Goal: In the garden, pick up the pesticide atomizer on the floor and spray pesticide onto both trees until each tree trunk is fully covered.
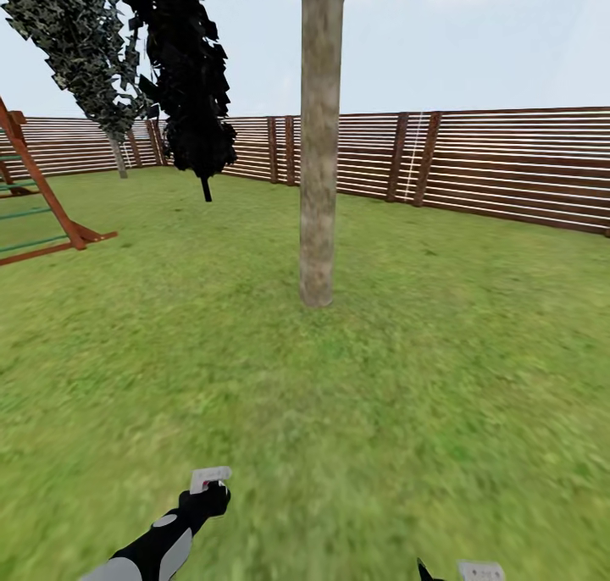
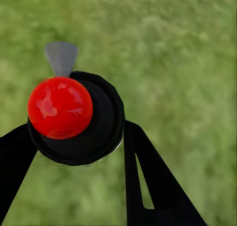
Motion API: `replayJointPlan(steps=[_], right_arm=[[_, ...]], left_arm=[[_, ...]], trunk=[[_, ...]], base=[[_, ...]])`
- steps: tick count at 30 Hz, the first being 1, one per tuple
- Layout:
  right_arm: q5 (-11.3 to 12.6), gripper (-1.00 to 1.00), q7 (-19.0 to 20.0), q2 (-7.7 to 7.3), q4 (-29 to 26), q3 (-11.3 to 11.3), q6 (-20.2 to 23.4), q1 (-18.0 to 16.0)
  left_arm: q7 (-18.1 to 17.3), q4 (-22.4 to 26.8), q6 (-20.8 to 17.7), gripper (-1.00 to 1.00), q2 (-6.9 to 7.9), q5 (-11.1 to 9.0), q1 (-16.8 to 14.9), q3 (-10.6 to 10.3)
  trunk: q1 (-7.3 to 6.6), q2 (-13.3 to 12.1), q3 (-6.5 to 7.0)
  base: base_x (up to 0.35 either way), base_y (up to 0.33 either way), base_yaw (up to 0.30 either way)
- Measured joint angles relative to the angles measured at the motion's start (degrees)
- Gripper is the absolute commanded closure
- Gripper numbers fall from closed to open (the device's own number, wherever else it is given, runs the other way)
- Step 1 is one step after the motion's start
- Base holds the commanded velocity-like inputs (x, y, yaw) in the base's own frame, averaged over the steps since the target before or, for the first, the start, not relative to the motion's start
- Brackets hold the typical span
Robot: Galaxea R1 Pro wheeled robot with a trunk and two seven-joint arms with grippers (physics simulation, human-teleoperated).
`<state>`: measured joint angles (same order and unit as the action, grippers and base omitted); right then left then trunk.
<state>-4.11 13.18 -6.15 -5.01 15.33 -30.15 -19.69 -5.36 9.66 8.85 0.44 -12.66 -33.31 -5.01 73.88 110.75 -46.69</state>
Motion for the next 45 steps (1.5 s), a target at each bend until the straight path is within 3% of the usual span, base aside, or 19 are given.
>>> replayJointPlan(steps=[45], right_arm=[[0.0, -1.0, 0.0, 0.0, 0.0, 0.0, 0.0, 0.0]], left_arm=[[0.0, 0.0, 0.0, 1.0, 0.0, 0.0, 0.0, 0.0]], trunk=[[0.0, 0.0, 0.0]], base=[[0.337, 0.0, 0.0]])
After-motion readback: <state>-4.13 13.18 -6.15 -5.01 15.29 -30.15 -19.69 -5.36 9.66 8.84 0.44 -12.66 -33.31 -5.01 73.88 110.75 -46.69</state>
